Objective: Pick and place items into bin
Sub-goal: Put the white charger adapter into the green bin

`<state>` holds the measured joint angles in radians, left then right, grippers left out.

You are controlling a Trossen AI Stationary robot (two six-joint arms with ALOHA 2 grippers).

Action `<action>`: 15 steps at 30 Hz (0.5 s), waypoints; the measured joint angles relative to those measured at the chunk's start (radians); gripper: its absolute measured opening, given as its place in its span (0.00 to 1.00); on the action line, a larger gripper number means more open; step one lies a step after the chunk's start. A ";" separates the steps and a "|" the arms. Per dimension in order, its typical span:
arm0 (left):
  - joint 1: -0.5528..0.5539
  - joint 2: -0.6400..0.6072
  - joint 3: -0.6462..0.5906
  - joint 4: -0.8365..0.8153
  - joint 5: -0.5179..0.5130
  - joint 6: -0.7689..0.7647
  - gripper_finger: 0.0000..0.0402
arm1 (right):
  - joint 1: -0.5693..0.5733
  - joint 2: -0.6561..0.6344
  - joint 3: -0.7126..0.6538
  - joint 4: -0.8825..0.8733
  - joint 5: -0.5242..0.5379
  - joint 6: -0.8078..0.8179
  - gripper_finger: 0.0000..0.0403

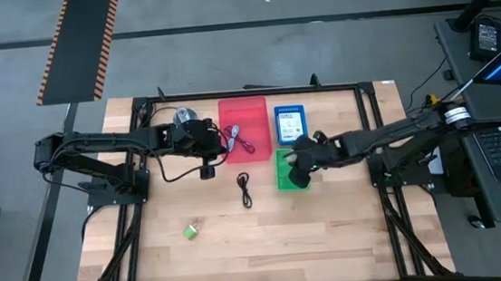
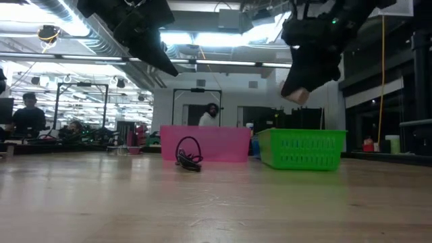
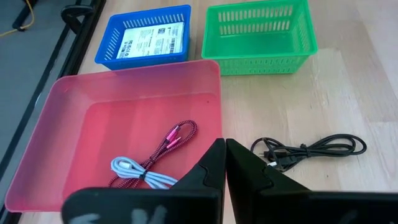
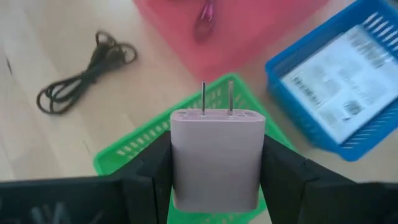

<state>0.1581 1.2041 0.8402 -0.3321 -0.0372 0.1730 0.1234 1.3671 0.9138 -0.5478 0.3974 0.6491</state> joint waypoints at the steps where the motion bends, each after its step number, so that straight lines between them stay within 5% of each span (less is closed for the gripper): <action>1: 0.000 0.000 0.000 0.000 0.000 0.000 0.02 | -0.005 0.016 0.004 0.000 -0.016 0.000 0.42; 15: 0.000 0.000 0.000 0.000 0.001 -0.002 0.02 | -0.029 0.187 0.007 -0.018 -0.079 -0.002 0.42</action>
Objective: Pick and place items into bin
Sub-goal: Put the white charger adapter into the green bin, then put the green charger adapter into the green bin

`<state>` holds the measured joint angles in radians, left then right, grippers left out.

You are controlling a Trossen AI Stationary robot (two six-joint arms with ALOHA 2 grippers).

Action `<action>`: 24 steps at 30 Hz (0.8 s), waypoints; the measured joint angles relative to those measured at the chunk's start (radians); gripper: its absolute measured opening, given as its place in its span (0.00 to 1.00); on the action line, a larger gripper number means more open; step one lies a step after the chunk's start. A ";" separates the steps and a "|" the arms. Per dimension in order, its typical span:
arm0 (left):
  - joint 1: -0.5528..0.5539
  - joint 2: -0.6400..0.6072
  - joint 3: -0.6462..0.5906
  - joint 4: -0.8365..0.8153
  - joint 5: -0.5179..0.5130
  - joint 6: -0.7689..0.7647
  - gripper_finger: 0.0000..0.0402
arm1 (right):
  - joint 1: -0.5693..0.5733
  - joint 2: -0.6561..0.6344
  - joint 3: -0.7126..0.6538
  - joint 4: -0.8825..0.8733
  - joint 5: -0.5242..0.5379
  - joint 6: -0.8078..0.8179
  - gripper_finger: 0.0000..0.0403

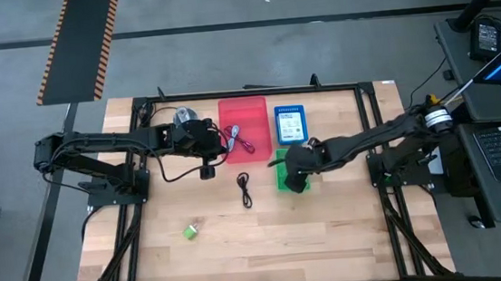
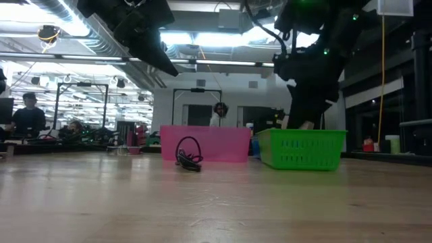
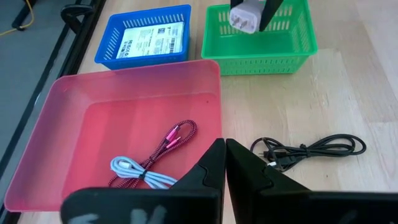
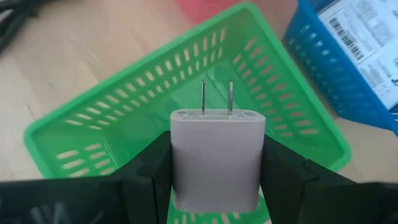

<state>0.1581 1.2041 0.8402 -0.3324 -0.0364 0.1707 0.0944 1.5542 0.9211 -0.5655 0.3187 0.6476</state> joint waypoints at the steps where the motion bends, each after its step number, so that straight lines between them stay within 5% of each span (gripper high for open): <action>1: 0.000 0.000 0.000 0.000 0.000 0.000 0.02 | 0.000 0.008 0.000 0.001 0.000 0.000 0.42; 24: 0.000 0.000 0.000 0.000 0.003 0.000 0.02 | 0.000 0.097 0.010 0.048 0.000 -0.085 0.52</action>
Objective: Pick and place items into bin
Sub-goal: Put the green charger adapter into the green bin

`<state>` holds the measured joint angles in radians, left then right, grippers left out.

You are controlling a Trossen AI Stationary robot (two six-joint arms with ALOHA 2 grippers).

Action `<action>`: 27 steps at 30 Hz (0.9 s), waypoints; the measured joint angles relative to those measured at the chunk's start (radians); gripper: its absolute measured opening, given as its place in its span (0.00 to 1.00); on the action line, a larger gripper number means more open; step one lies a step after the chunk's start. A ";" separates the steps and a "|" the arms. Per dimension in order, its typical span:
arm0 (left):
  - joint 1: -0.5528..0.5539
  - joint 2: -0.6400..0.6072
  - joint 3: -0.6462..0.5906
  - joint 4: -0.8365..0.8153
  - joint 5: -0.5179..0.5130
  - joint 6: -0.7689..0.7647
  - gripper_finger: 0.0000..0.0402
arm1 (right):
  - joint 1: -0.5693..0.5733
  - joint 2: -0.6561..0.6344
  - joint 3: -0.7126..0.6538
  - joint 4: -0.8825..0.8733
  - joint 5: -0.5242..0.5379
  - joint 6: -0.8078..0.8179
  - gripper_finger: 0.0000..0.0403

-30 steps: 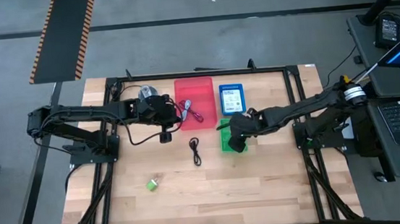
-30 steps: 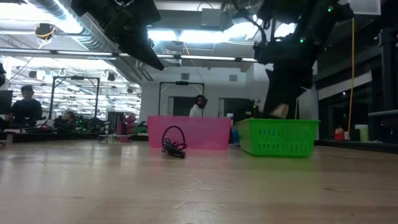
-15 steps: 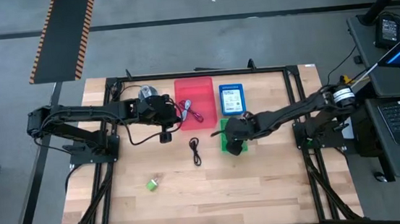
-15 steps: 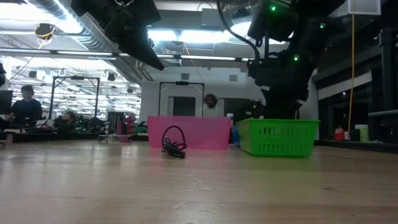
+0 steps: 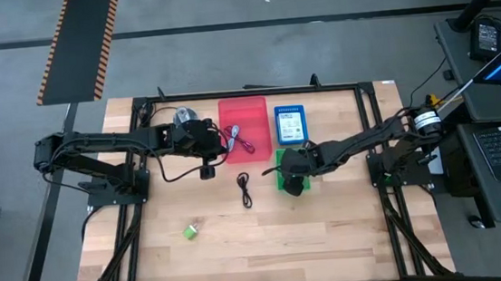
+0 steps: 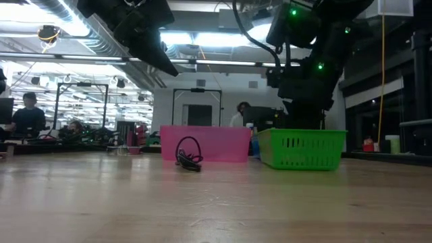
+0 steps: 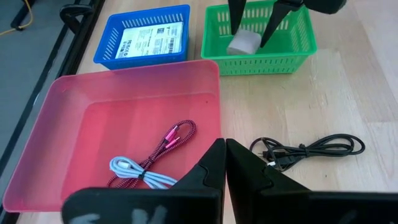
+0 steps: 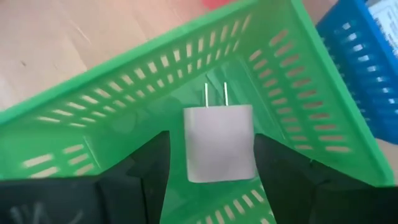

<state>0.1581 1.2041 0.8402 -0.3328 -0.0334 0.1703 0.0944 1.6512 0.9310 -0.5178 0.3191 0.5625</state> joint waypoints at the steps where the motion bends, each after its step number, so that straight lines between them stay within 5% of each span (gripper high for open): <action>1: 0.000 0.000 0.000 0.000 0.000 0.000 0.02 | 0.000 0.000 0.011 -0.012 0.000 -0.009 0.52; 8: 0.000 0.000 0.000 -0.029 0.000 0.000 0.02 | 0.021 0.000 0.141 -0.150 0.017 -0.101 0.50; 15: 0.000 0.000 0.000 -0.085 0.001 -0.004 0.01 | 0.108 -0.051 0.201 -0.195 0.107 -0.253 0.33; 27: -0.069 0.001 0.000 -0.093 0.000 -0.053 0.00 | 0.248 -0.205 -0.078 0.256 0.170 -0.263 0.01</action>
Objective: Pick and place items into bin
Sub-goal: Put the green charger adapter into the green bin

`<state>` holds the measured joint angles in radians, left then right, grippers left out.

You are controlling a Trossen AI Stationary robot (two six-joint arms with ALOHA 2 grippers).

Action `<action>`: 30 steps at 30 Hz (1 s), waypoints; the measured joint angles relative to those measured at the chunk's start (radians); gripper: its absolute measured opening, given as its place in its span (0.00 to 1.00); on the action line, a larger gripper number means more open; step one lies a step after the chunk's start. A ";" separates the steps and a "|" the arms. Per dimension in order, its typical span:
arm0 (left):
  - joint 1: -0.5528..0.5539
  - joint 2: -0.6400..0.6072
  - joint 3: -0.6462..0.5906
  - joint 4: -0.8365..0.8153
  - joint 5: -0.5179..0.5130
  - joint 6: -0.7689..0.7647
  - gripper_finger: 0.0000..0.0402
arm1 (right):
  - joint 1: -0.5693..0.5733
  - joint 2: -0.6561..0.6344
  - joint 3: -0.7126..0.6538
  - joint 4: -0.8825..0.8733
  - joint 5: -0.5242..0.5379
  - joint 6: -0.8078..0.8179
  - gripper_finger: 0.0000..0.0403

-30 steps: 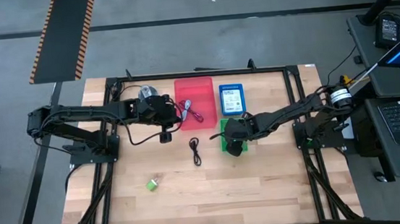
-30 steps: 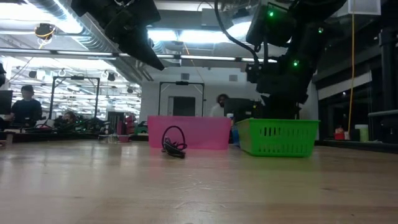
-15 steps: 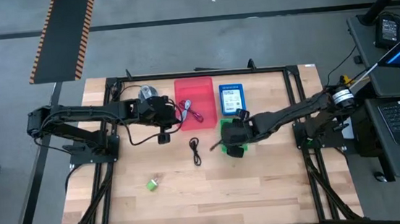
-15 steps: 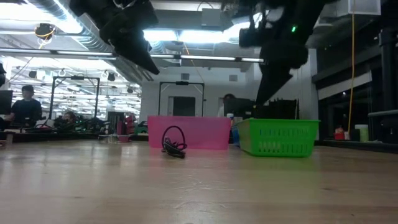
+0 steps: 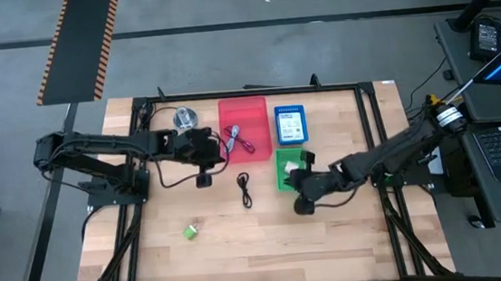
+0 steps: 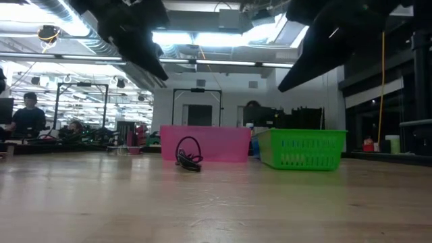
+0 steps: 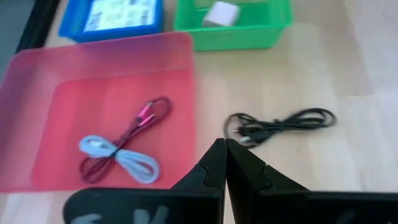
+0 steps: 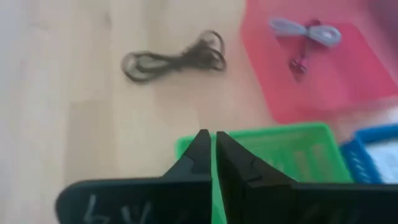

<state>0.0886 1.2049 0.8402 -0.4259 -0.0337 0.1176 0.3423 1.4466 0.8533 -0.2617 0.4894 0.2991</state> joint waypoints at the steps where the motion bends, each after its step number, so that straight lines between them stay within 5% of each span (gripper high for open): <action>1: -0.024 0.000 0.000 0.000 -0.009 0.003 0.00 | 0.011 -0.001 -0.018 0.044 0.000 -0.009 0.02; 7: -0.254 0.000 0.000 -0.001 -0.234 -0.105 0.00 | 0.057 -0.003 -0.091 0.223 0.001 -0.045 0.04; 17: -0.661 0.073 0.040 -0.062 -0.553 -0.551 0.00 | 0.107 -0.003 -0.093 0.285 0.002 -0.073 0.01; 22: -0.748 0.213 0.164 -0.224 -0.564 -0.805 0.00 | 0.128 -0.003 -0.093 0.296 0.001 -0.070 0.01; 30: -0.807 0.465 0.457 -0.526 -0.432 -1.132 0.00 | 0.173 -0.003 -0.093 0.296 0.000 -0.067 0.01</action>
<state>-0.7183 1.6694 1.2971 -0.9518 -0.4654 -1.0143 0.5152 1.4437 0.7601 0.0345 0.4893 0.2321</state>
